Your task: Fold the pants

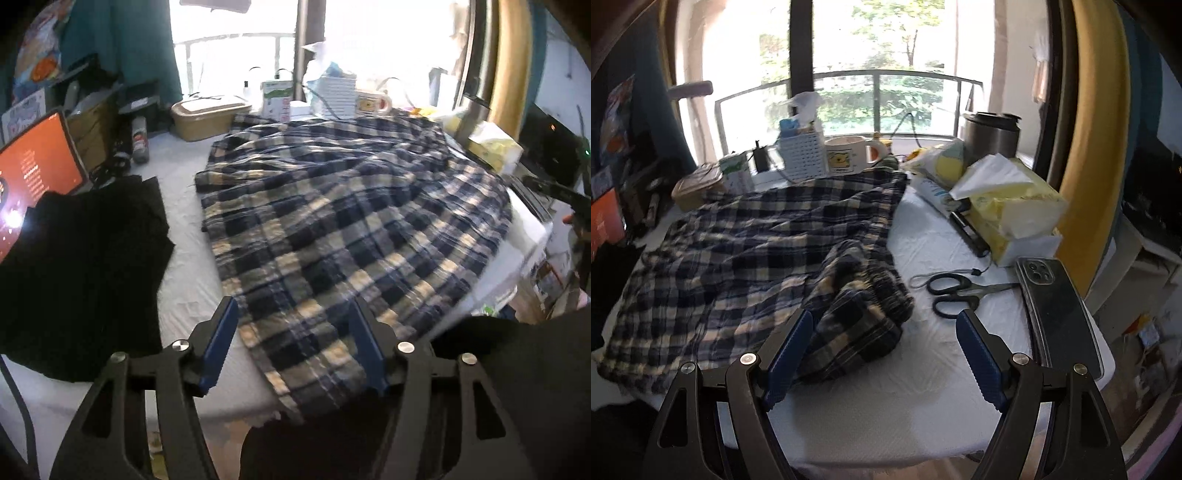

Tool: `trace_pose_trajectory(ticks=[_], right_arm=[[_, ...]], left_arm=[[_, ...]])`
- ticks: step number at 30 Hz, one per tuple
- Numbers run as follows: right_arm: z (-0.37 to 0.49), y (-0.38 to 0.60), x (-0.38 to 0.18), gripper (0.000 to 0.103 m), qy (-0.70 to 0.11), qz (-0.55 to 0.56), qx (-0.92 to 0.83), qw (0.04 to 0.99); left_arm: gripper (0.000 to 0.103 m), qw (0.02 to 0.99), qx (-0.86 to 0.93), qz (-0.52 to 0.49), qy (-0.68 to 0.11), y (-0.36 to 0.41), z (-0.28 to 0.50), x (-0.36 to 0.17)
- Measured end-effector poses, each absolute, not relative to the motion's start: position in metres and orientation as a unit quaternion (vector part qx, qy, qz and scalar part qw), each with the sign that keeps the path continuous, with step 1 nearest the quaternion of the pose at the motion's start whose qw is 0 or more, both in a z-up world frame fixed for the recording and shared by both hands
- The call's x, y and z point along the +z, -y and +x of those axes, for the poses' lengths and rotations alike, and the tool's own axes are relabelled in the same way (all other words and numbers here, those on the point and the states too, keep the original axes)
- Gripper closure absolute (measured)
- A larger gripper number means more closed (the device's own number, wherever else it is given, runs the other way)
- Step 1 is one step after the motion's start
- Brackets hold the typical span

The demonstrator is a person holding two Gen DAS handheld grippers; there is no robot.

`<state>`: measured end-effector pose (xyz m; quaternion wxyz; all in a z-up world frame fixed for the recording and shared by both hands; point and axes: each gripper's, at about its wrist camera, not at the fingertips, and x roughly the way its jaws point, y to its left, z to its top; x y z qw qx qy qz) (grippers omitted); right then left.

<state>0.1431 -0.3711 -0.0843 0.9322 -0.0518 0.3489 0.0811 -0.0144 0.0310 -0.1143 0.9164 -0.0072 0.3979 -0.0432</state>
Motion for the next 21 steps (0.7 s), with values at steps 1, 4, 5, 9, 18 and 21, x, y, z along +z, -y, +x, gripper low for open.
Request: trace_pose_trajectory(ticks=[1,4,5,9,18,21], right_arm=[[0.141,0.368,-0.085,0.021,-0.349,-0.055,0.086,0.932],[0.133,0.364,-0.086,0.021,-0.346,-0.061,0.091,0.932],[0.132,0.364,-0.087,0.021,-0.344,-0.063,0.091,0.932],[0.131,0.367,-0.092,0.019,-0.349,-0.062,0.087,0.931],[0.137,0.375,-0.102,0.017,-0.358,-0.056,0.074,0.929],[0.139,0.375,-0.107,0.017,-0.363,-0.053,0.075,0.927]], left_arm=[[0.039,0.916,-0.049,-0.004,-0.397,-0.028,-0.018,-0.114],[0.031,0.914,-0.07,0.019,-0.4,-0.018,-0.028,-0.117],[0.031,0.912,-0.073,0.028,-0.403,-0.014,-0.03,-0.119],[0.031,0.905,-0.075,0.037,-0.417,-0.005,-0.032,-0.128],[0.031,0.892,-0.064,0.095,-0.436,-0.002,-0.035,-0.145],[0.031,0.888,-0.044,0.122,-0.44,-0.003,-0.034,-0.152]])
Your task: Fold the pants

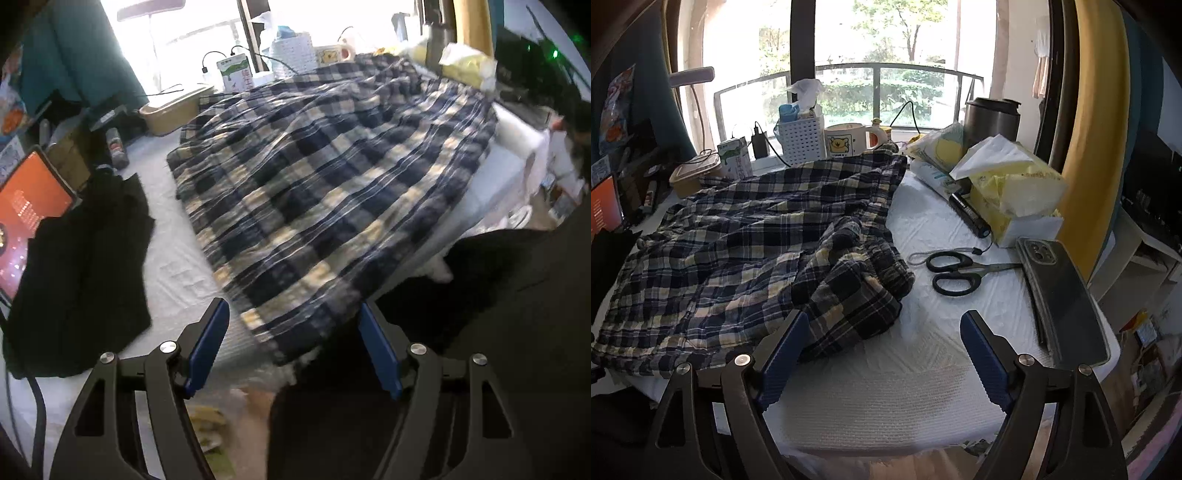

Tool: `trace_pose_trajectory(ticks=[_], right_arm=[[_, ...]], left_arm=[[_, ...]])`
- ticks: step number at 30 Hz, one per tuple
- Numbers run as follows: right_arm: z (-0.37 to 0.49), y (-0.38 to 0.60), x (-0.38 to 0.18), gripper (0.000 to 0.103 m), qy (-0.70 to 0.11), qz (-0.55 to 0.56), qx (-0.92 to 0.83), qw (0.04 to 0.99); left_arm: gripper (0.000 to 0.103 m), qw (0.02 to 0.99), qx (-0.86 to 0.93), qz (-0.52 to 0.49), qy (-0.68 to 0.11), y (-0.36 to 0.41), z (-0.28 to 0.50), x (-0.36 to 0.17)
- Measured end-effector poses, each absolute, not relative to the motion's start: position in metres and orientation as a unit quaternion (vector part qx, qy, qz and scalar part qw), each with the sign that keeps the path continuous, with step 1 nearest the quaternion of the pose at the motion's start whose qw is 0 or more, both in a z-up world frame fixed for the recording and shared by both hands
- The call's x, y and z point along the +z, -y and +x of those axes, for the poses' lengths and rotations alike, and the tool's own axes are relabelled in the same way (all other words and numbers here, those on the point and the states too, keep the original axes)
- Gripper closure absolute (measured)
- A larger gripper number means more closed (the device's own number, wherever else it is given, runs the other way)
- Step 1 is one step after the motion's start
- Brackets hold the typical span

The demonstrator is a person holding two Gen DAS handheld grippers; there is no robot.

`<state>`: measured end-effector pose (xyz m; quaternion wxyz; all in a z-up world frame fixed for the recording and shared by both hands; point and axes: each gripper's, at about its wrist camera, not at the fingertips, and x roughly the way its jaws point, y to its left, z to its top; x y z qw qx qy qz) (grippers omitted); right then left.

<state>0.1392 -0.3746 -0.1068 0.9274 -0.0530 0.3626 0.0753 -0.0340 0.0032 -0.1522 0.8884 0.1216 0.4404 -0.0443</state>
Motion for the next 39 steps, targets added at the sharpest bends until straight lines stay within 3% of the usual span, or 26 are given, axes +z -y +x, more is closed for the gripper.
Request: trace_pose_trajectory(ticks=[2,6,9,11,13,18,30,38,39], right_arm=[[0.14,0.372,-0.11,0.017,-0.366,-0.052,0.078,0.926],[0.141,0.367,-0.113,0.017,-0.368,-0.055,0.085,0.924],[0.144,0.368,-0.116,0.017,-0.37,-0.059,0.082,0.923],[0.146,0.372,-0.119,0.017,-0.373,-0.064,0.077,0.922],[0.148,0.376,-0.121,0.017,-0.372,-0.072,0.068,0.923],[0.148,0.388,-0.124,0.017,-0.367,-0.113,0.048,0.922],[0.163,0.349,-0.156,0.017,-0.303,-0.297,0.101,0.9],[0.192,0.349,-0.152,0.017,-0.321,-0.264,0.164,0.895],[0.193,0.349,-0.15,0.026,-0.322,-0.256,0.177,0.894]], left_arm=[[0.032,0.882,-0.037,0.145,-0.448,-0.002,-0.033,-0.16],[0.049,0.885,-0.052,0.149,-0.438,-0.002,-0.034,-0.158],[0.053,0.886,-0.065,0.145,-0.436,-0.002,-0.035,-0.156],[0.061,0.885,-0.077,0.142,-0.436,-0.003,-0.036,-0.153],[0.082,0.885,-0.094,0.121,-0.439,-0.006,-0.036,-0.148],[0.097,0.893,-0.117,0.043,-0.432,-0.02,-0.036,-0.137],[0.102,0.922,-0.098,-0.067,-0.369,-0.047,-0.023,-0.106],[0.102,0.929,-0.111,-0.065,-0.348,-0.039,-0.029,-0.095],[0.102,0.929,-0.114,-0.062,-0.345,-0.037,-0.03,-0.093]])
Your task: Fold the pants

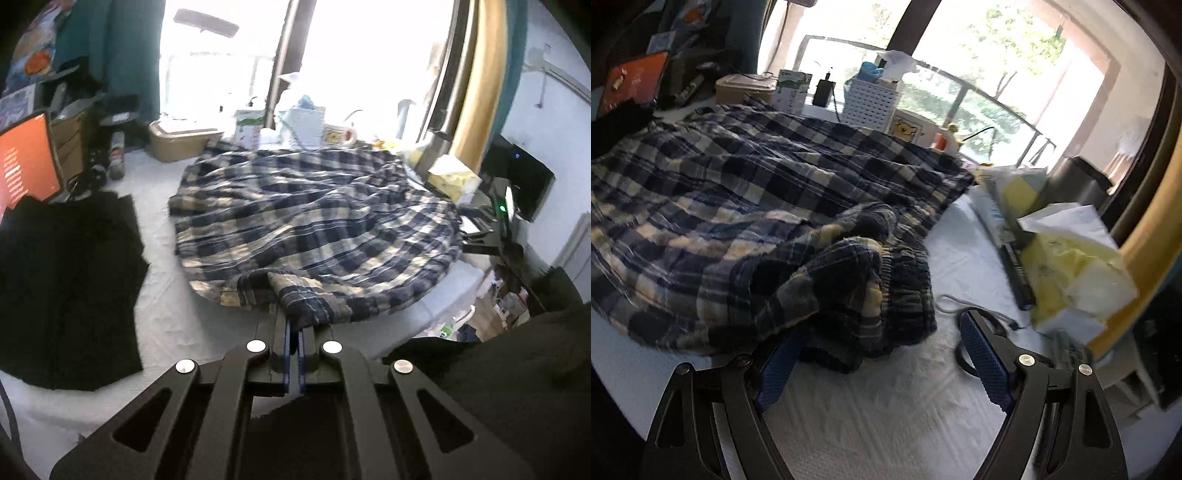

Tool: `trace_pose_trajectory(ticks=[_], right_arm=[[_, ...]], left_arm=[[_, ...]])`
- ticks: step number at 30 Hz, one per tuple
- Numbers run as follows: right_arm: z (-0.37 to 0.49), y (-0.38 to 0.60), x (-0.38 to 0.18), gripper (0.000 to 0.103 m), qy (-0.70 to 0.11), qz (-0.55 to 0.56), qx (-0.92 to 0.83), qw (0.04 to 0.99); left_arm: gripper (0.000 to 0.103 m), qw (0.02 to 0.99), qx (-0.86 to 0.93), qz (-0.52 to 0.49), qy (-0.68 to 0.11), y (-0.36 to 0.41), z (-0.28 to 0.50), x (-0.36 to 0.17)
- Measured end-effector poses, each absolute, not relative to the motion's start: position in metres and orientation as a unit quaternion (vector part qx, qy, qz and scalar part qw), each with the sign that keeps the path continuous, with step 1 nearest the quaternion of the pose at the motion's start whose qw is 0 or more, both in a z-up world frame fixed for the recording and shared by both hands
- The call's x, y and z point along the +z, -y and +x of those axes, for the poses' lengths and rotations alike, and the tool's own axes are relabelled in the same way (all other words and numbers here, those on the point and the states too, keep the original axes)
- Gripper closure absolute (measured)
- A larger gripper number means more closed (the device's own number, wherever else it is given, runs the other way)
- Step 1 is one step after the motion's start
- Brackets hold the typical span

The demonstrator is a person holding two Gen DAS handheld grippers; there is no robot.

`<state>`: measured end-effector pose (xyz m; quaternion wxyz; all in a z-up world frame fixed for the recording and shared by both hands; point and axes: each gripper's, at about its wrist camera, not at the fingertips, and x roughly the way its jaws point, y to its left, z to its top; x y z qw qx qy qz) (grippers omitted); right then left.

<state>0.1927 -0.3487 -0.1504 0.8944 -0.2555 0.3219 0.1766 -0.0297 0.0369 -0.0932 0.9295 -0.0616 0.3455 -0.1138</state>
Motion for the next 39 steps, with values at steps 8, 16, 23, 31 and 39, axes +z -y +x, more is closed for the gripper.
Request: trace_pose_trajectory(ticks=[8,16,23,31,39], right_arm=[[0.177,0.352,-0.134,0.079,-0.286,-0.206,0.198,0.915],[0.153,0.393,-0.1,0.08,-0.25,-0.112,0.171,0.946],[0.14,0.392,-0.068,0.08,-0.202,-0.104,0.146,0.963],[0.149,0.392,-0.035,0.08,-0.154,-0.068,0.132,0.977],[0.195,0.383,-0.022,0.08,-0.147,-0.038,0.115,0.982]], left_arm=[[0.102,0.939,-0.109,-0.056,-0.32,-0.039,-0.033,-0.077],[0.102,0.949,-0.102,-0.051,-0.295,-0.043,-0.033,-0.051],[0.102,0.964,-0.089,-0.034,-0.247,-0.05,-0.023,-0.018],[0.102,0.975,-0.088,-0.029,-0.202,-0.066,0.023,0.009],[0.102,0.981,-0.087,-0.036,-0.168,-0.081,0.089,0.021]])
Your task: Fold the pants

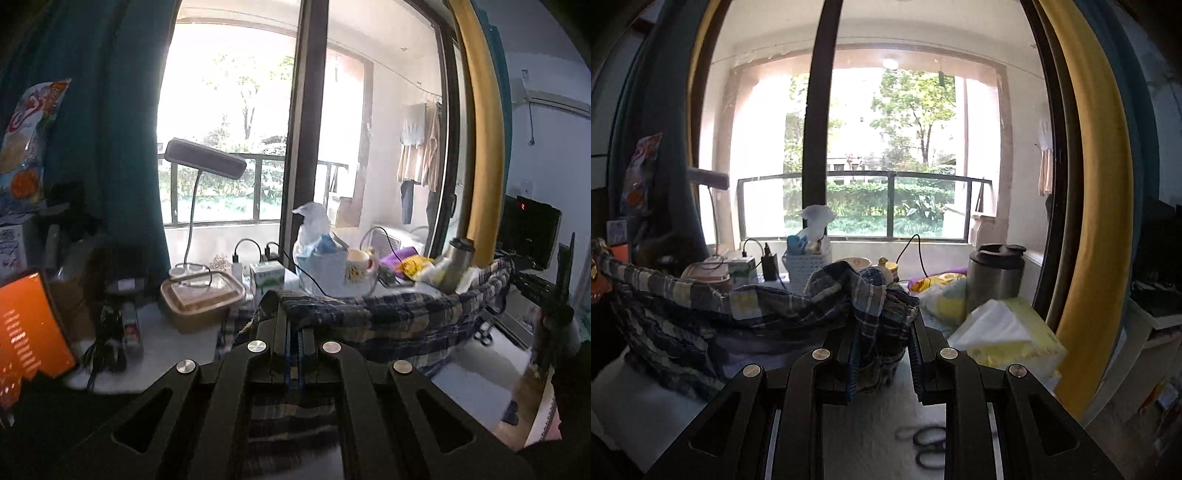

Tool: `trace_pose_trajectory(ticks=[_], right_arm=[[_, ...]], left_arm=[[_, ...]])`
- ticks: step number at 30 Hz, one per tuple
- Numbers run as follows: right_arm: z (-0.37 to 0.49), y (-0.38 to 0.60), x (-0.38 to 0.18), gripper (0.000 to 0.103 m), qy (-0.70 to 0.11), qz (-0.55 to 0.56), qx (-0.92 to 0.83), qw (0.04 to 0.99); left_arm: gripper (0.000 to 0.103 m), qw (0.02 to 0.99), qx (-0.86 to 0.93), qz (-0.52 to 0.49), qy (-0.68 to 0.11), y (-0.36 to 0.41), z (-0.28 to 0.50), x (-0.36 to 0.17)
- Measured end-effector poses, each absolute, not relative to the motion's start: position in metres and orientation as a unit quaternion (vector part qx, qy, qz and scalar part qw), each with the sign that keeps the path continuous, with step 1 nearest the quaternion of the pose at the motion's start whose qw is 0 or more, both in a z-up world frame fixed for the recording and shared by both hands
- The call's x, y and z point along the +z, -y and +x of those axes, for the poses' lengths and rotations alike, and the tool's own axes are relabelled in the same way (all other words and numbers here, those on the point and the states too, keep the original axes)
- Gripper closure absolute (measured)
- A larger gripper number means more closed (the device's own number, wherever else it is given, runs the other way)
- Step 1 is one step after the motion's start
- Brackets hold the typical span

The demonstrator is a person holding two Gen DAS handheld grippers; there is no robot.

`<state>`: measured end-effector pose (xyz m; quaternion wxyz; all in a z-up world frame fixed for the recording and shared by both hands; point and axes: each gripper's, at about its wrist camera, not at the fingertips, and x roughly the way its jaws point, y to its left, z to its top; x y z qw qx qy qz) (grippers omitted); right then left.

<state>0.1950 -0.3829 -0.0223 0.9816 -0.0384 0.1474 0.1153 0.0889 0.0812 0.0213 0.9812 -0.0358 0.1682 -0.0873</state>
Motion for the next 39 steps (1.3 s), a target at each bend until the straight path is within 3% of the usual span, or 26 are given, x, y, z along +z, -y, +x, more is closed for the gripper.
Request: trace_pose_trajectory(ticks=[11,28,29,30,31,32,33,34,35,39], right_arm=[[0.281,0.362,-0.027,0.08,-0.202,-0.037,0.098,0.974],[0.421,0.339,-0.094,0.079,-0.331,-0.037,0.069,0.94],[0.424,0.337,-0.096,0.077,-0.331,-0.044,0.064,0.94],[0.426,0.333,-0.098,0.071,-0.332,-0.054,0.057,0.94],[0.428,0.33,-0.1,0.069,-0.332,-0.063,0.051,0.94],[0.43,0.328,-0.101,0.066,-0.333,-0.069,0.048,0.939],[0.431,0.326,-0.104,0.055,-0.336,-0.076,0.044,0.938],[0.435,0.325,-0.106,0.04,-0.338,-0.078,0.043,0.937],[0.436,0.325,-0.109,0.036,-0.342,-0.081,0.042,0.935],[0.436,0.325,-0.112,0.032,-0.345,-0.086,0.034,0.934]], left_arm=[[0.102,0.973,-0.086,-0.05,-0.208,-0.105,0.191,0.009],[0.099,0.929,-0.042,-0.053,-0.364,-0.117,0.333,-0.082],[0.095,0.927,-0.038,-0.052,-0.369,-0.117,0.333,-0.085],[0.073,0.927,-0.032,-0.046,-0.371,-0.116,0.333,-0.086],[0.041,0.928,-0.031,-0.04,-0.368,-0.115,0.33,-0.087],[0.028,0.929,-0.031,-0.037,-0.366,-0.115,0.329,-0.087],[0.017,0.932,-0.03,-0.033,-0.36,-0.115,0.325,-0.086],[0.017,0.934,-0.029,-0.027,-0.355,-0.114,0.32,-0.084],[0.017,0.935,-0.026,-0.022,-0.353,-0.115,0.315,-0.082],[0.017,0.932,-0.022,-0.03,-0.36,-0.121,0.292,-0.079]])
